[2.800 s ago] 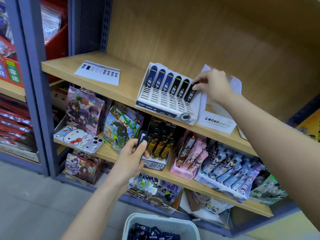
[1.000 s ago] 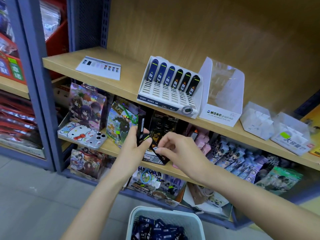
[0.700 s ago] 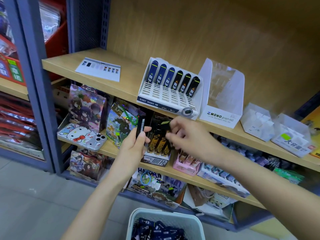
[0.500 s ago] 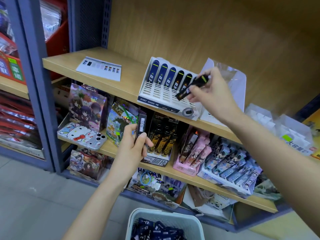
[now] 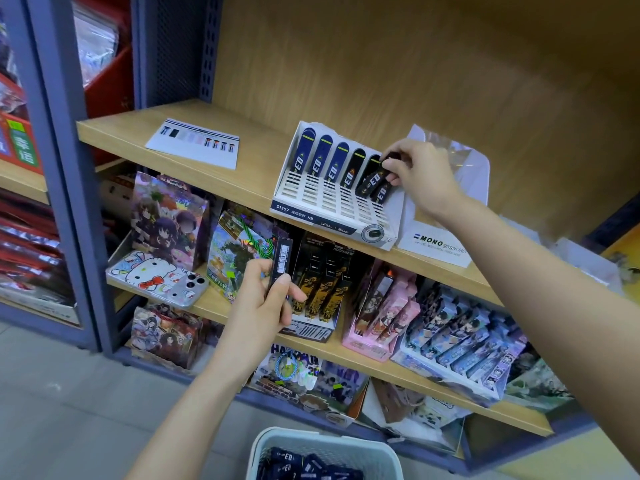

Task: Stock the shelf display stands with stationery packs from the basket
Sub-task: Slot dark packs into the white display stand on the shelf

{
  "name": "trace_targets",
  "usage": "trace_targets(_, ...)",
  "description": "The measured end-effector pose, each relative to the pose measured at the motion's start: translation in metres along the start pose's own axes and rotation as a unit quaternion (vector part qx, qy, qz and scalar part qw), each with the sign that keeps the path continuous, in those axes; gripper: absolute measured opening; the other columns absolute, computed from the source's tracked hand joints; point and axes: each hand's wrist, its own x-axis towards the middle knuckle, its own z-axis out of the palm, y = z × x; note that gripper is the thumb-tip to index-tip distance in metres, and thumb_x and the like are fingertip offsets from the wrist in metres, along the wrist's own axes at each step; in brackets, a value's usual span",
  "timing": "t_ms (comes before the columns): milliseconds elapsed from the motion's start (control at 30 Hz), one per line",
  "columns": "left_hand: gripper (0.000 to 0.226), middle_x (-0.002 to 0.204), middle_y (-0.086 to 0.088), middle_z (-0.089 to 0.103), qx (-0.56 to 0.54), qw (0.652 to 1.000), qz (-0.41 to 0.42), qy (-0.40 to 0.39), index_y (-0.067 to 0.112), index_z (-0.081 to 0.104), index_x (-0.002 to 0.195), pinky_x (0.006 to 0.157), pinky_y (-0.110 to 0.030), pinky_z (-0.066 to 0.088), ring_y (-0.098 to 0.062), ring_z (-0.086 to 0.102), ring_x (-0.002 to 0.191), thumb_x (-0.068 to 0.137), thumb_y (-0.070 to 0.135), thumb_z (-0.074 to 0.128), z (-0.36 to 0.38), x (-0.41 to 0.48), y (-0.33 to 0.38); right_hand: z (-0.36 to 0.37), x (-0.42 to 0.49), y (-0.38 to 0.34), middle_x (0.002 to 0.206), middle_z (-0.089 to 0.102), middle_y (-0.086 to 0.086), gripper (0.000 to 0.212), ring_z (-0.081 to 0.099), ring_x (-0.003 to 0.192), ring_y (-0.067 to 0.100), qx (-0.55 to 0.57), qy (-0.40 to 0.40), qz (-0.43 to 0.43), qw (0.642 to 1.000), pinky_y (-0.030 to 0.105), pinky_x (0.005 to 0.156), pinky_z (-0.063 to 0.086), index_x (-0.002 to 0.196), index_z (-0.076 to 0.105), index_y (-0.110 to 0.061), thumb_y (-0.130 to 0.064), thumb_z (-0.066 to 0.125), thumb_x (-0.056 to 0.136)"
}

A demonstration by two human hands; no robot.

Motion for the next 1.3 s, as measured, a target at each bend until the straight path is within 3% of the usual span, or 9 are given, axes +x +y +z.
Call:
trace_targets(100,0.013,0.069,0.005,0.062,0.002,1.0,0.0,0.0,0.007,0.039,0.113,0.046,-0.014,0.037,-0.005,0.043,0.046,0.101,0.012,0.038,0.001,0.001,-0.001,-0.004,0.004,0.001,0.083,0.064,0.009,0.015,0.057,0.055,-0.005,-0.028,-0.026,-0.019,0.999,0.009,0.066,0.048,0.092,0.063,-0.014,-0.003,0.053,0.093)
trace_targets(333,0.009,0.069,0.007,0.063,0.013,1.0,0.001,0.0,0.01,0.04,0.11,0.047,-0.015,0.038,-0.006,0.043,0.047,0.101,0.013,0.038,0.002,0.003,-0.004,-0.001,0.009,-0.006,0.088,0.055,0.002,0.019,0.054,0.079,0.018,-0.069,-0.031,-0.054,0.996,0.03,0.085,0.047,0.107,0.065,-0.007,-0.007,0.063,0.088)
trace_targets(467,0.007,0.067,0.009,0.063,0.005,1.0,-0.001,-0.004,0.012,0.04,0.108,0.047,-0.014,0.038,-0.005,0.044,0.047,0.101,0.013,0.037,0.003,0.002,-0.003,0.002,0.013,0.0,0.08,0.056,0.007,0.017,0.058,0.076,0.024,-0.035,-0.025,-0.021,0.999,0.036,0.079,0.052,0.092,0.052,-0.012,-0.005,0.065,0.086)
trace_targets(600,0.008,0.067,0.008,0.063,0.005,1.0,-0.003,-0.001,0.012,0.04,0.109,0.046,-0.015,0.039,-0.005,0.044,0.048,0.101,0.013,0.038,0.004,0.001,-0.003,0.004,0.013,0.001,0.07,0.055,0.0,0.01,0.054,0.072,0.021,-0.061,-0.036,-0.029,0.997,0.038,0.076,0.05,0.089,0.055,-0.011,-0.004,0.061,0.088)
trace_targets(733,0.006,0.071,0.008,0.062,0.009,1.0,0.001,-0.004,0.014,0.045,0.104,0.046,-0.015,0.04,-0.005,0.046,0.049,0.1,0.013,0.041,0.003,0.001,-0.001,0.006,0.009,0.0,0.092,0.06,0.008,0.005,0.056,0.082,0.023,-0.088,-0.027,-0.039,0.995,0.039,0.08,0.05,0.095,0.059,-0.008,-0.007,0.058,0.091)
trace_targets(900,0.013,0.065,0.007,0.054,0.022,1.0,0.018,-0.004,0.02,0.053,0.09,0.047,-0.013,0.037,-0.004,0.042,0.049,0.099,0.015,0.044,0.002,0.0,0.001,0.012,-0.027,-0.018,0.097,0.049,-0.006,0.012,0.048,0.076,0.007,-0.05,0.041,-0.072,0.995,0.02,0.073,0.039,0.103,0.059,-0.012,-0.015,0.049,0.097)
trace_targets(1033,0.019,0.058,0.003,0.042,0.018,1.0,0.005,-0.008,0.024,0.059,0.094,0.048,-0.012,0.033,-0.007,0.037,0.051,0.1,0.015,0.043,0.002,0.0,0.0,0.025,-0.083,-0.045,0.085,0.052,-0.015,0.014,0.047,0.078,-0.006,0.014,-0.073,-0.111,0.991,0.008,0.071,0.036,0.097,0.059,-0.02,-0.024,0.045,0.099)
trace_targets(1133,0.021,0.066,0.01,0.052,0.041,0.998,0.045,-0.003,0.027,0.062,0.098,0.054,-0.011,0.035,0.001,0.041,0.052,0.097,0.012,0.048,0.0,-0.004,0.004,0.036,-0.111,-0.054,0.092,0.059,-0.014,0.02,0.05,0.082,-0.007,0.013,-0.167,-0.118,0.979,0.005,0.073,0.036,0.104,0.065,-0.021,-0.03,0.049,0.097)
trace_targets(1300,0.009,0.079,0.004,0.059,-0.067,0.995,0.019,0.065,0.014,0.057,0.099,0.064,-0.016,0.048,0.0,0.056,0.061,0.09,0.01,0.06,-0.003,-0.006,0.01,0.043,-0.137,-0.055,0.081,0.055,-0.02,0.007,0.05,0.073,-0.011,0.054,-0.195,-0.084,0.976,0.007,0.068,0.038,0.096,0.06,-0.02,-0.024,0.063,0.09)
